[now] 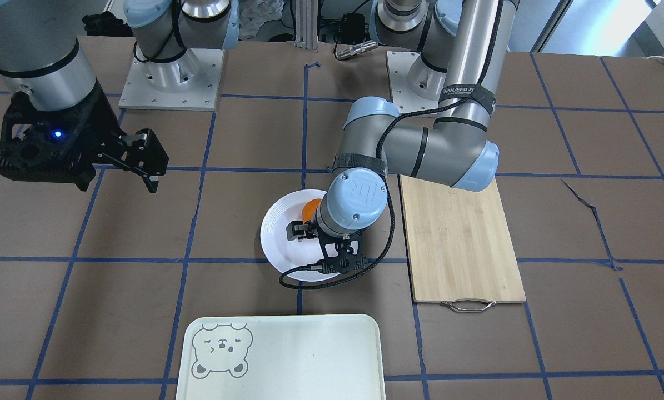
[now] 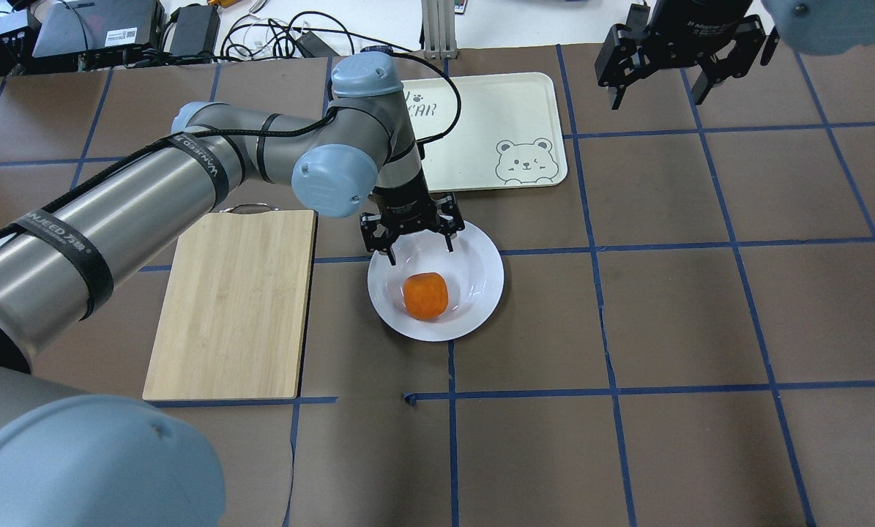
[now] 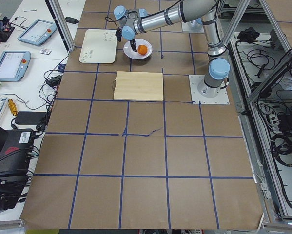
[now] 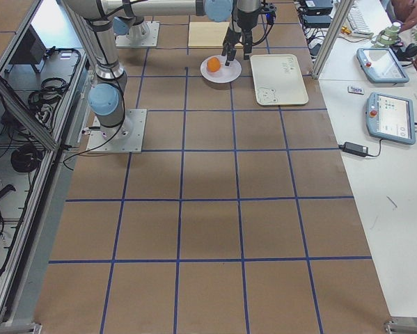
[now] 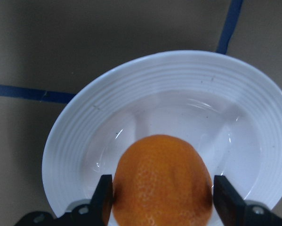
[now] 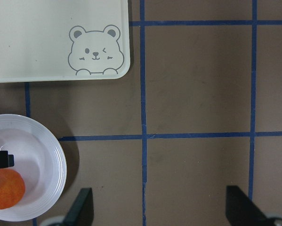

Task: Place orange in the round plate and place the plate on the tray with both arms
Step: 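Carry the orange with the left gripper and release it onto the white plate, then raise the left gripper away while the right gripper reaches toward the plate rim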

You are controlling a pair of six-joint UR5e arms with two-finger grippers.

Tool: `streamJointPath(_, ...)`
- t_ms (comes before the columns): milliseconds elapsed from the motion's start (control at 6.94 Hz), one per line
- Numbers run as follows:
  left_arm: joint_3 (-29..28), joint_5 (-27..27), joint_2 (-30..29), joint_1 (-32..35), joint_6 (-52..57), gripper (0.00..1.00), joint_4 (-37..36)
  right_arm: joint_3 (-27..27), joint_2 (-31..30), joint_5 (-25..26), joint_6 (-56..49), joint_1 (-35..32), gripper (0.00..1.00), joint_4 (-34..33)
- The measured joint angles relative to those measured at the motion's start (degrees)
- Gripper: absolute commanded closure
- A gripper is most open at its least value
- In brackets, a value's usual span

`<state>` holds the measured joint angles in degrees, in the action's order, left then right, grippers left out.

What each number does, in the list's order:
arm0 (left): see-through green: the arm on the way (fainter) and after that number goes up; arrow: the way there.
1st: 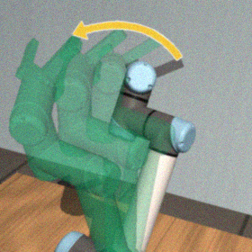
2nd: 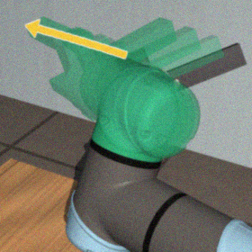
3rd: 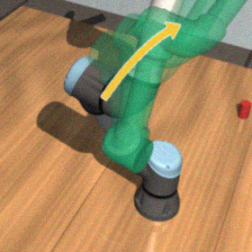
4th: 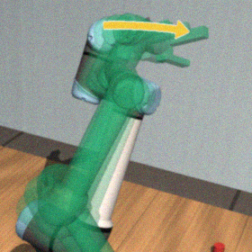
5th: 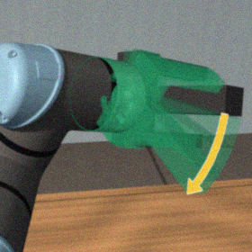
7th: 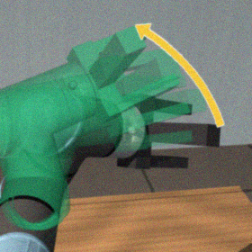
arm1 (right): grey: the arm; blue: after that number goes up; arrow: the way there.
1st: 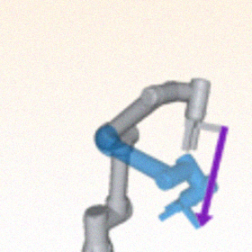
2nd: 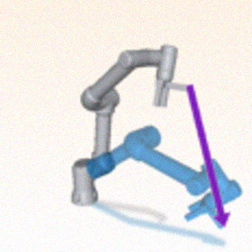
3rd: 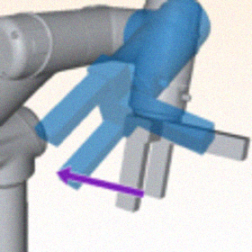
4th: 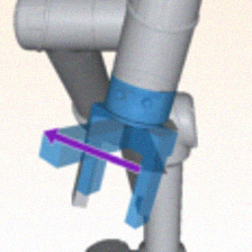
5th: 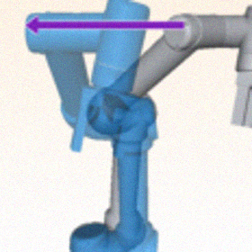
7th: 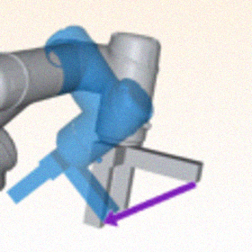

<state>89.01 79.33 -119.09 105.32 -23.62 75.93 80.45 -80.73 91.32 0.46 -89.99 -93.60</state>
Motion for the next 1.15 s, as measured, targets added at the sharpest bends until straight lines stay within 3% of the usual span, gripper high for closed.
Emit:
streamJointPath(288,-1.9,1.2,4.1,-2.7,0.0,0.0,2.4,1.6,2.5,-3.1,0.5,0.1,0.0,-0.8)
streamJointPath(721,-8.6,9.5,13.4,-10.0,10.5,0.0,14.7,11.9,4.8,-14.5,2.1,-0.3,0.0,-10.9)
streamJointPath(1153,-10.0,11.5,22.7,-10.8,17.0,0.0,16.1,29.6,5.8,-26.2,4.4,-0.7,0.0,-37.6)
